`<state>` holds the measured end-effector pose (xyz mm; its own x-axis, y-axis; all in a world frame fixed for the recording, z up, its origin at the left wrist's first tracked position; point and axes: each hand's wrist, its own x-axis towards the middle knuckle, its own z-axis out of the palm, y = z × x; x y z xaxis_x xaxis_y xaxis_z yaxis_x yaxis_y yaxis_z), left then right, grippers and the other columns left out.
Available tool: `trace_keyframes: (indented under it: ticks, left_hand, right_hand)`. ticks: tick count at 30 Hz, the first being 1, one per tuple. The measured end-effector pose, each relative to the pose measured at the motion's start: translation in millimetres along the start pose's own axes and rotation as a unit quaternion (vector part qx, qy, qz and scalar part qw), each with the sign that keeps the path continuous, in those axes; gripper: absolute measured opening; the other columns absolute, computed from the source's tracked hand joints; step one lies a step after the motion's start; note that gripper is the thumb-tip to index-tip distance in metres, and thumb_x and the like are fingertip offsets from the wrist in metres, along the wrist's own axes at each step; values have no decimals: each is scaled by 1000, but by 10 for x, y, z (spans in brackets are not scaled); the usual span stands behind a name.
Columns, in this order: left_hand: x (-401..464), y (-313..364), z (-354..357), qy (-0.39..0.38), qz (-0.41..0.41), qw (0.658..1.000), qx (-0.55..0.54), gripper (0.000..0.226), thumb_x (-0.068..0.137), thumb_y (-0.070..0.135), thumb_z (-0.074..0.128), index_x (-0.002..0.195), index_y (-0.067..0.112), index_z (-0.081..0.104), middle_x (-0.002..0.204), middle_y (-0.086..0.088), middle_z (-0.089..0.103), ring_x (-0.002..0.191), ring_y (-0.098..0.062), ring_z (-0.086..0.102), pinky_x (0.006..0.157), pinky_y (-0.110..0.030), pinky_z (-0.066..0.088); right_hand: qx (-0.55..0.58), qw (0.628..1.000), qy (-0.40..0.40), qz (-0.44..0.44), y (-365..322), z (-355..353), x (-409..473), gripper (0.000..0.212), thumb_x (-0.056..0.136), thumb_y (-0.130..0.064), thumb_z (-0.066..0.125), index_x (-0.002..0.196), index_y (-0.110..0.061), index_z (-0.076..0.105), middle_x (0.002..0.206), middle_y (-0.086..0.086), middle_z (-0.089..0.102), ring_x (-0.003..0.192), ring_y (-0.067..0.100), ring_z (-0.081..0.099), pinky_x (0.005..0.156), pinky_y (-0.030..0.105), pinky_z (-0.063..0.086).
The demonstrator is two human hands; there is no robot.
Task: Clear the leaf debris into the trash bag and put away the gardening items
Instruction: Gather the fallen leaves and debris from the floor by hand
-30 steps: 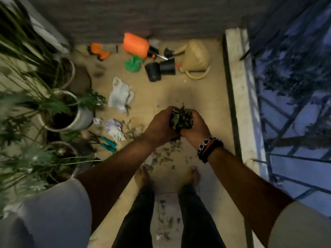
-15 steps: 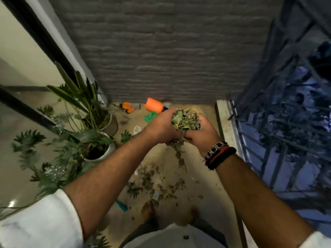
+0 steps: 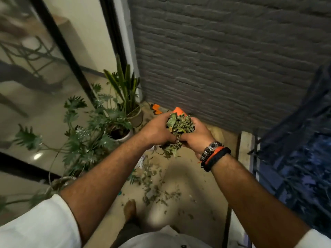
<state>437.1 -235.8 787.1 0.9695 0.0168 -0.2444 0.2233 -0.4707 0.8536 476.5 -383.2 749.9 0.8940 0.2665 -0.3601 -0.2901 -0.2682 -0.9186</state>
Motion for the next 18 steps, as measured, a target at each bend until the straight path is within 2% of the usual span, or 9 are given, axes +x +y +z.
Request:
trace_keyframes:
  ticks: [3, 5, 7, 9, 11, 16, 18]
  left_hand:
    - [-327, -105, -21, 33, -29, 998, -36, 71, 66, -9, 79, 125, 25, 57, 96, 10, 67, 88, -8, 65, 75, -22, 54]
    - [-565, -218, -85, 64, -44, 996, -51, 69, 65, -7, 80, 122, 24, 58, 98, 8, 70, 90, -10, 66, 74, -21, 54]
    - [-781, -346, -146, 97, -64, 991, -70, 71, 63, -7, 80, 124, 22, 59, 100, 4, 72, 92, -14, 68, 76, -28, 57]
    - [-1060, -490, -238, 133, -84, 984, -89, 72, 58, -4, 81, 121, 24, 61, 100, 2, 73, 94, -17, 69, 84, -40, 59]
    - [-1337, -618, -357, 161, -96, 978, -89, 71, 55, 1, 82, 118, 28, 61, 101, 3, 73, 96, -18, 70, 87, -45, 59]
    - [-2236, -970, -682, 233, -135, 960, -73, 66, 64, -1, 80, 120, 28, 58, 95, 7, 70, 87, -16, 68, 72, -34, 59]
    - [-2684, -1132, -798, 263, -152, 949, -77, 64, 66, -3, 78, 119, 27, 58, 94, 7, 70, 85, -14, 69, 70, -34, 60]
  right_hand:
    - [-26, 998, -51, -7, -11, 135, -165, 49, 65, 3, 67, 99, -33, 61, 99, 5, 71, 92, 28, 70, 76, 54, 59]
    - [-37, 996, -83, -4, -6, 311, -266, 54, 62, 0, 67, 103, -33, 61, 99, 2, 72, 93, 25, 69, 78, 53, 59]
    - [-49, 993, -107, -6, 6, 511, -343, 56, 57, -4, 67, 103, -36, 62, 97, -1, 72, 93, 23, 70, 78, 53, 59]
    - [-65, 988, -140, -18, 8, 771, -462, 57, 52, -9, 68, 100, -40, 62, 96, -4, 73, 93, 22, 70, 80, 52, 59]
    - [-71, 982, -172, -25, 11, 1038, -587, 58, 50, -10, 69, 99, -40, 61, 97, -4, 73, 94, 21, 70, 82, 51, 58]
    - [-89, 959, -263, -51, 37, 1824, -1081, 57, 51, -10, 70, 99, -40, 62, 101, 0, 73, 97, 24, 69, 83, 52, 57]
    - [-87, 947, -303, -56, 68, 2197, -1335, 58, 52, -8, 72, 102, -36, 63, 102, 2, 73, 98, 25, 69, 84, 52, 57]
